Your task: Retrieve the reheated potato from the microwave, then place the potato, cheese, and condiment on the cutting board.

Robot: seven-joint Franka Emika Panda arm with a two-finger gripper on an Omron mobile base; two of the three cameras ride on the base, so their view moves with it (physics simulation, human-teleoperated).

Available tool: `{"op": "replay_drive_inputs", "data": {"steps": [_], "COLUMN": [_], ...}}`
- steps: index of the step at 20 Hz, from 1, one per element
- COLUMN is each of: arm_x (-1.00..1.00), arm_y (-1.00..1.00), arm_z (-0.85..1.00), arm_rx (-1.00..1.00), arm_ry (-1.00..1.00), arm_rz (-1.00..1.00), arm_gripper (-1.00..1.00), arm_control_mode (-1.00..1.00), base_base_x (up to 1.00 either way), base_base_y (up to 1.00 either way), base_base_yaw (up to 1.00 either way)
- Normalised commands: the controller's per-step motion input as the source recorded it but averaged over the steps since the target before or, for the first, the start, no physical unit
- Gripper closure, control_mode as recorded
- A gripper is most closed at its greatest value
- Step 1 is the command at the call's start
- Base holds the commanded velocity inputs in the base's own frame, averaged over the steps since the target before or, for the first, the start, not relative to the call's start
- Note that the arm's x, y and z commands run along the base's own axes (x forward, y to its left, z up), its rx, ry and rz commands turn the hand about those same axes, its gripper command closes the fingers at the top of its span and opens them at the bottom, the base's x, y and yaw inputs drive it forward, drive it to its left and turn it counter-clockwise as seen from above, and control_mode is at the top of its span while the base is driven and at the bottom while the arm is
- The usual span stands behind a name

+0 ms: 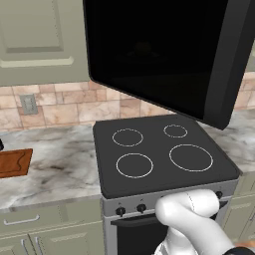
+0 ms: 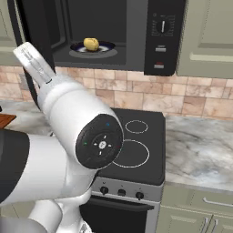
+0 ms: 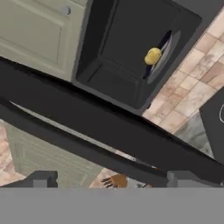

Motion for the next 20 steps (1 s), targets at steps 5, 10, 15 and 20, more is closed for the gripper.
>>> {"op": "replay_drive_inputs", "data": {"steps": [5, 10, 15, 20], "arm_x": [0.53, 0.66, 0.64, 0.55], "arm_y": [-0.02, -0.02, -0.16, -0.15], "arm_z": [-0.35, -0.31, -0.05, 0.0], "arm_rx": [0.13, 0.13, 0.14, 0.05], "arm_ry": [0.0, 0.0, 0.03, 0.03], "arm_rz": [0.13, 0.14, 0.15, 0.18], "arm_gripper": [-1.0, -1.0, -1.0, -1.0], "arm_control_mode": [-1.0, -1.0, -1.0, -1.0], "base_base_x": [0.0, 0.0, 0.0, 0.0], "base_base_y": [0.0, 0.0, 0.0, 0.0], "base_base_yaw": [0.0, 0.0, 0.0, 0.0]}}
